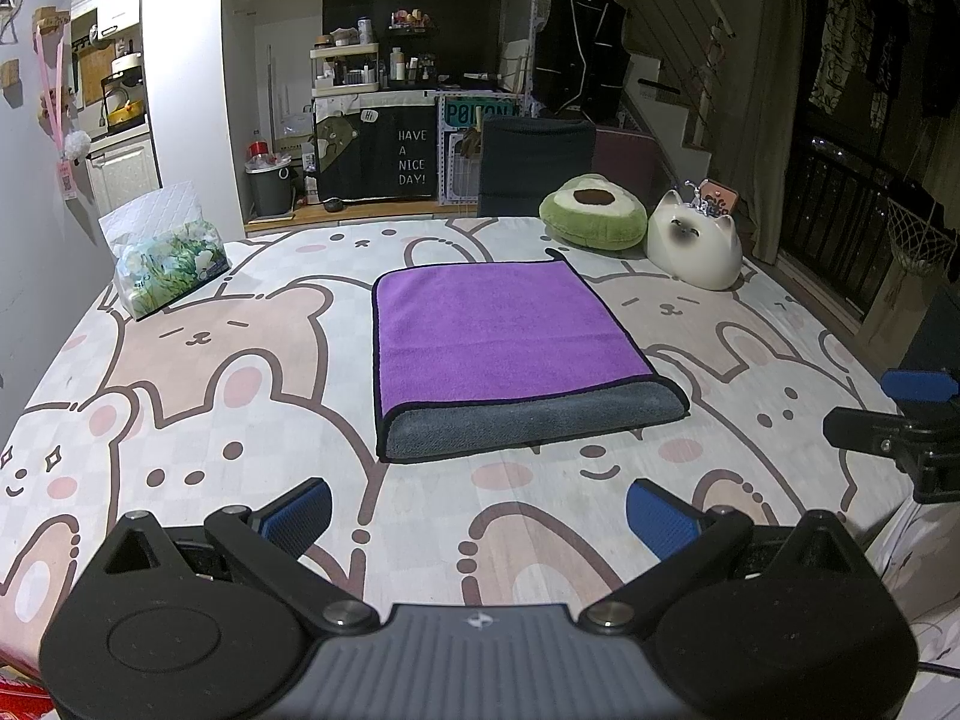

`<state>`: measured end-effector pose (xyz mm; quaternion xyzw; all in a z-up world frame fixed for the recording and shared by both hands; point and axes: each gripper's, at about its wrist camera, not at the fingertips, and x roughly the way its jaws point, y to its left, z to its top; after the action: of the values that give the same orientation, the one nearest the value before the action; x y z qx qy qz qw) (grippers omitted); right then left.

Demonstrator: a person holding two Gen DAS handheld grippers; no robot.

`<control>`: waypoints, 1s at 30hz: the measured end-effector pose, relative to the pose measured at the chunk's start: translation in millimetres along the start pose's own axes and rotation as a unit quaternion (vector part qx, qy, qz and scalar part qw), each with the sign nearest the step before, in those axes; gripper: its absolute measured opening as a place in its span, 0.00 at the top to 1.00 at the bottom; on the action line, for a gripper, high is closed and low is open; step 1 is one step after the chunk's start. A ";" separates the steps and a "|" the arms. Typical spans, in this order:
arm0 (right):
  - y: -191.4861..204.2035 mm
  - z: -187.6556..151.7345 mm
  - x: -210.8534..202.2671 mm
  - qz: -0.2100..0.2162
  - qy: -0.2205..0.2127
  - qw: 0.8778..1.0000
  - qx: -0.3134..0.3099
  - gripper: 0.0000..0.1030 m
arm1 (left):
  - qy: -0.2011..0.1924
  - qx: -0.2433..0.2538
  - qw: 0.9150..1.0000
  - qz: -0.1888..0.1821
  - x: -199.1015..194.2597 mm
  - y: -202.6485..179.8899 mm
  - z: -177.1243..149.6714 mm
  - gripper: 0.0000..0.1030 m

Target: Fold towel

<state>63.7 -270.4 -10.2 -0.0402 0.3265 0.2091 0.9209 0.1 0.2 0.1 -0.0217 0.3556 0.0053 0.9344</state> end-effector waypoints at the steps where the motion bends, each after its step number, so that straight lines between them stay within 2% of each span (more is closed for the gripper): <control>1: 0.0 0.0 0.0 0.000 0.000 1.000 0.000 0.00 | 0.000 0.000 1.000 0.000 0.0 0.1 0.0 0.00; 30: 0.1 -0.3 -4.6 -0.006 -0.012 1.000 0.005 0.00 | -0.007 0.000 1.000 0.001 -1.9 -6.7 7.2 0.00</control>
<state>60.2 -272.1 -7.6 -0.0347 0.3161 0.2025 0.9262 3.6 -6.2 6.9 -0.0210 0.3493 0.0059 0.9367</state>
